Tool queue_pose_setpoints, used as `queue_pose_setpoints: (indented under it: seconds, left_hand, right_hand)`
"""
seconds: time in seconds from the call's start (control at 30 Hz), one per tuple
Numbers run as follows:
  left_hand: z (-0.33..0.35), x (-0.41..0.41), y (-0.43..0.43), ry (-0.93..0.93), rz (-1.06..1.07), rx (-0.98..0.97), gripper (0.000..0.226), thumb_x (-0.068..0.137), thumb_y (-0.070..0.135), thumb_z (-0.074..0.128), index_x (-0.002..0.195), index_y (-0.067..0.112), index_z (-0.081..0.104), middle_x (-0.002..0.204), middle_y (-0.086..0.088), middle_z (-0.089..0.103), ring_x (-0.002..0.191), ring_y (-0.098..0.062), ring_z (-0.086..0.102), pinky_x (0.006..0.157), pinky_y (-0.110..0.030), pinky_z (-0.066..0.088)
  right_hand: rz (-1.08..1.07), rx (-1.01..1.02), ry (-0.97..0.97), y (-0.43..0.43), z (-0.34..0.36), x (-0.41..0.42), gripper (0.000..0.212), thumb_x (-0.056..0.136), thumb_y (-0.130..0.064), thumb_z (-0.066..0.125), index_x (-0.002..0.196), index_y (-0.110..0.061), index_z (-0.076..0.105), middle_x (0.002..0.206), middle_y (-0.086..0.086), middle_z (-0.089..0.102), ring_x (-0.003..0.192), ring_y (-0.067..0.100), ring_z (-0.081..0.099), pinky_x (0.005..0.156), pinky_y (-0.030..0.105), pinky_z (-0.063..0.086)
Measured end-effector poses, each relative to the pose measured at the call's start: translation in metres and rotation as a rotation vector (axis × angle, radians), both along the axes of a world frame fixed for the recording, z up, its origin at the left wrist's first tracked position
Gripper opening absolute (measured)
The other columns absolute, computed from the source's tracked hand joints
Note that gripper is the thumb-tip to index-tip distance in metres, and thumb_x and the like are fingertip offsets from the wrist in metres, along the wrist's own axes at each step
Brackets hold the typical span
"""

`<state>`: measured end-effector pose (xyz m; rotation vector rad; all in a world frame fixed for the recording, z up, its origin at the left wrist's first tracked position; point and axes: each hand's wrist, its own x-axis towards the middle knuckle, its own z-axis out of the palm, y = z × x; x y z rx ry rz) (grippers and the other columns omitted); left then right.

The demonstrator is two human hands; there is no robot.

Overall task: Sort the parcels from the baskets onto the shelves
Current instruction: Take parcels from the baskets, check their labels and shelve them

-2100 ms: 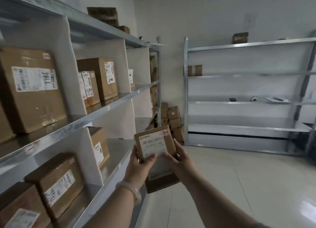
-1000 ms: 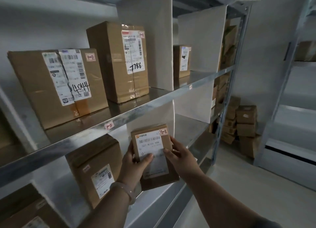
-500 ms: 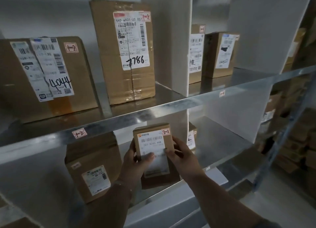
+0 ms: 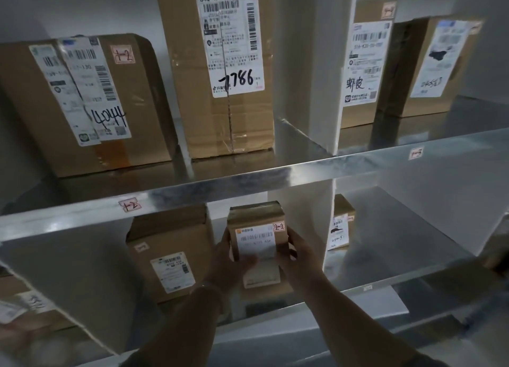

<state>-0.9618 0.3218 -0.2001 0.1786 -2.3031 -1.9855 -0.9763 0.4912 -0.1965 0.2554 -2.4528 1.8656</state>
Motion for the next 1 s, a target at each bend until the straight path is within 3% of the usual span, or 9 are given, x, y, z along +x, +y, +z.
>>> queue_pose_setpoints:
  seconds: [0.13, 0.3, 0.37, 0.47, 0.53, 0.6, 0.7, 0.8, 1.0]
  left_hand:
    - [-0.011, -0.02, -0.002, -0.099, 0.002, 0.017, 0.066, 0.076, 0.005, 0.077, 0.132, 0.028, 0.051, 0.119, -0.003, 0.064, 0.106, -0.018, 0.066, 0.07, -0.023, 0.058]
    - [-0.023, -0.027, 0.002, -0.098, 0.017, 0.008, 0.057, 0.08, -0.002, 0.071, 0.118, 0.036, 0.054, 0.106, 0.008, 0.068, 0.101, -0.006, 0.063, 0.066, -0.016, 0.055]
    - [-0.031, -0.032, 0.0, -0.091, 0.042, -0.004, 0.066, 0.077, -0.005, 0.072, 0.115, 0.044, 0.05, 0.109, 0.006, 0.067, 0.104, -0.007, 0.063, 0.075, -0.022, 0.057]
    - [-0.041, -0.038, -0.001, -0.094, 0.068, -0.022, 0.075, 0.071, -0.006, 0.074, 0.113, 0.049, 0.046, 0.112, 0.003, 0.066, 0.108, -0.009, 0.062, 0.085, -0.031, 0.058]
    - [-0.044, -0.041, -0.001, -0.088, 0.08, -0.033, 0.075, 0.063, 0.005, 0.075, 0.115, 0.049, 0.043, 0.113, 0.005, 0.065, 0.109, -0.008, 0.061, 0.086, -0.03, 0.057]
    - [-0.049, -0.045, 0.0, -0.078, 0.072, -0.044, 0.077, 0.058, 0.014, 0.074, 0.121, 0.046, 0.043, 0.114, 0.006, 0.066, 0.109, -0.009, 0.062, 0.088, -0.034, 0.057]
    - [-0.058, -0.051, 0.0, -0.071, 0.073, -0.048, 0.088, 0.057, 0.02, 0.076, 0.134, 0.044, 0.039, 0.12, 0.006, 0.064, 0.112, -0.007, 0.061, 0.094, -0.037, 0.055]
    - [-0.065, -0.057, 0.002, -0.074, 0.104, -0.047, 0.105, 0.054, 0.031, 0.075, 0.147, 0.044, 0.028, 0.127, 0.003, 0.061, 0.119, -0.014, 0.058, 0.098, -0.043, 0.053]
    - [-0.063, -0.066, 0.008, -0.038, 0.126, -0.031, 0.091, 0.051, 0.031, 0.073, 0.133, 0.045, 0.036, 0.121, -0.004, 0.064, 0.115, -0.016, 0.061, 0.094, -0.043, 0.055]
  right_hand:
    - [0.0, 0.101, -0.04, -0.005, -0.007, -0.018, 0.024, 0.097, -0.056, 0.038, 0.109, -0.045, 0.057, 0.106, -0.02, 0.064, 0.095, -0.002, 0.062, 0.081, 0.02, 0.056]
    - [0.07, 0.106, -0.122, -0.01, -0.025, -0.038, 0.02, 0.103, -0.029, 0.044, 0.119, -0.033, 0.055, 0.106, -0.015, 0.066, 0.102, 0.005, 0.064, 0.071, 0.011, 0.053]
    - [0.129, 0.189, -0.143, -0.009, -0.036, -0.047, 0.036, 0.098, -0.016, 0.05, 0.129, -0.034, 0.046, 0.119, -0.011, 0.062, 0.114, 0.013, 0.06, 0.082, 0.021, 0.055]
    - [0.21, 0.272, -0.191, -0.009, -0.043, -0.056, 0.069, 0.091, -0.001, 0.055, 0.147, -0.028, 0.023, 0.14, -0.006, 0.044, 0.129, 0.017, 0.046, 0.104, 0.03, 0.045]
    - [0.222, 0.345, -0.149, -0.011, -0.051, -0.061, 0.07, 0.092, 0.001, 0.053, 0.147, -0.022, 0.018, 0.138, -0.002, 0.043, 0.127, 0.02, 0.046, 0.1, 0.023, 0.045]
    - [0.198, 0.297, -0.169, -0.014, -0.057, -0.064, 0.061, 0.094, 0.001, 0.052, 0.137, -0.03, 0.023, 0.126, -0.007, 0.049, 0.122, 0.017, 0.05, 0.084, 0.01, 0.048]
    - [0.125, 0.234, -0.171, -0.017, -0.068, -0.072, 0.064, 0.09, 0.004, 0.053, 0.131, -0.035, 0.024, 0.114, -0.005, 0.051, 0.11, 0.018, 0.054, 0.066, 0.007, 0.048]
    - [0.139, 0.178, -0.197, -0.02, -0.075, -0.083, 0.066, 0.089, 0.005, 0.055, 0.138, -0.03, 0.027, 0.119, -0.006, 0.051, 0.115, 0.018, 0.051, 0.069, 0.007, 0.048]
    - [0.143, 0.141, -0.266, -0.014, -0.078, -0.095, 0.07, 0.09, 0.005, 0.056, 0.14, -0.035, 0.028, 0.123, -0.014, 0.052, 0.123, 0.014, 0.049, 0.075, 0.004, 0.044]
